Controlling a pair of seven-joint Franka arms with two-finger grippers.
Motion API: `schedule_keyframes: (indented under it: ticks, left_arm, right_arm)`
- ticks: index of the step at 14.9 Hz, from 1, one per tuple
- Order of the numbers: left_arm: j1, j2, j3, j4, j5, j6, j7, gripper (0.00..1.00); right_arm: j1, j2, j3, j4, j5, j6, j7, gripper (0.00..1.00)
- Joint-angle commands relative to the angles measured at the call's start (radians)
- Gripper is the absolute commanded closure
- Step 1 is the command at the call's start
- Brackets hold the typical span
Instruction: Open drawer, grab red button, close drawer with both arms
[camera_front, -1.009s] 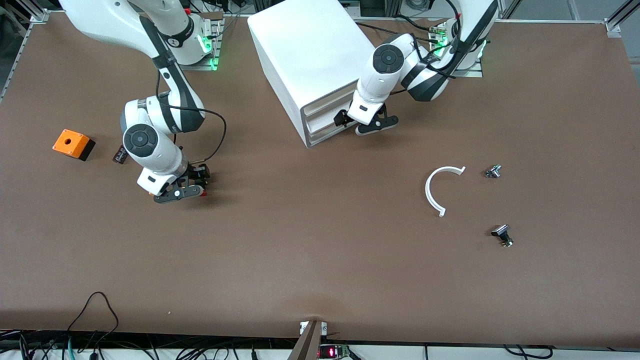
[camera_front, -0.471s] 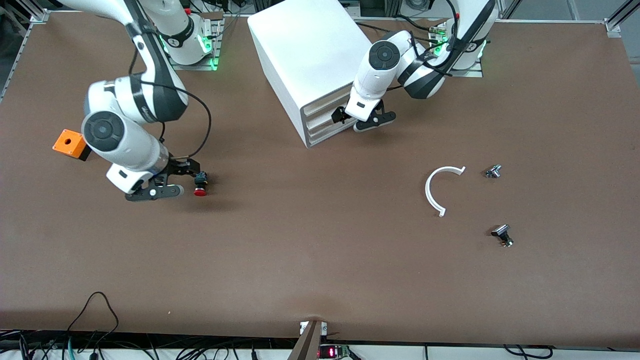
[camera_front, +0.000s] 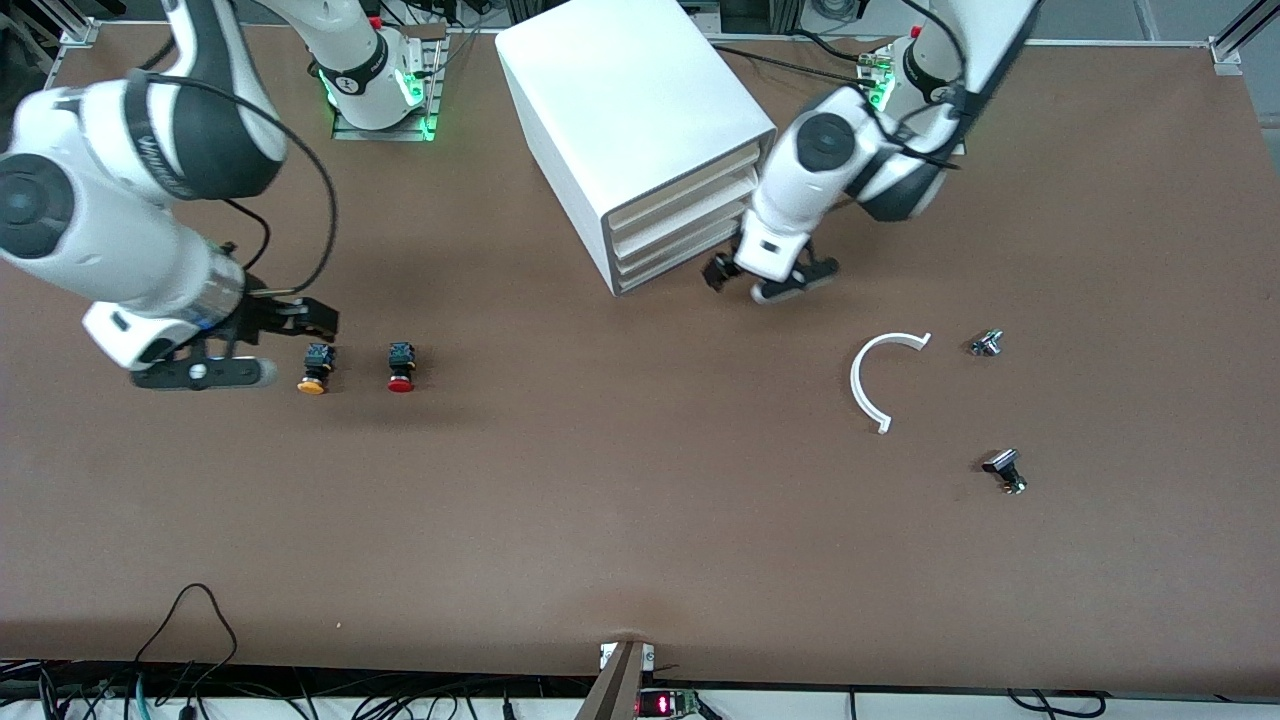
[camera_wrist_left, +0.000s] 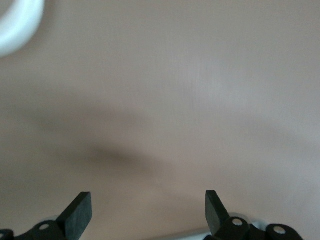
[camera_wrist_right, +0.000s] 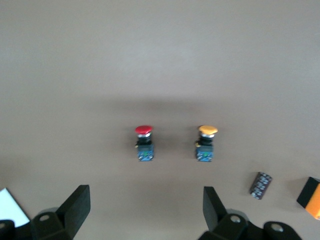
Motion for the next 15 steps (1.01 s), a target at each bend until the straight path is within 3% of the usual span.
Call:
schedule_keyframes:
  ticks: [1, 6, 11, 13, 15]
  left_arm:
    - [0.086, -0.058, 0.050, 0.053, 0.018, -0.063, 0.288, 0.00]
    - [0.146, -0.118, 0.145, 0.241, 0.016, -0.330, 0.638, 0.00]
    - [0.146, -0.185, 0.296, 0.458, 0.007, -0.693, 0.905, 0.00]
    - [0.146, -0.211, 0.362, 0.484, 0.004, -0.740, 0.983, 0.00]
    - [0.144, -0.242, 0.384, 0.486, -0.005, -0.743, 1.002, 0.00]
  right_arm:
    - [-0.063, -0.021, 0.019, 0.016, 0.018, -0.015, -0.007, 0.00]
    - [-0.147, -0.102, 0.008, 0.013, 0.018, -0.026, -0.004, 0.00]
    - [-0.152, -0.116, -0.139, 0.026, 0.027, -0.027, -0.008, 0.00]
    - [-0.150, -0.118, -0.183, 0.054, 0.021, -0.070, -0.051, 0.00]
    - [-0.143, -0.122, -0.174, 0.059, 0.005, -0.119, -0.201, 0.00]
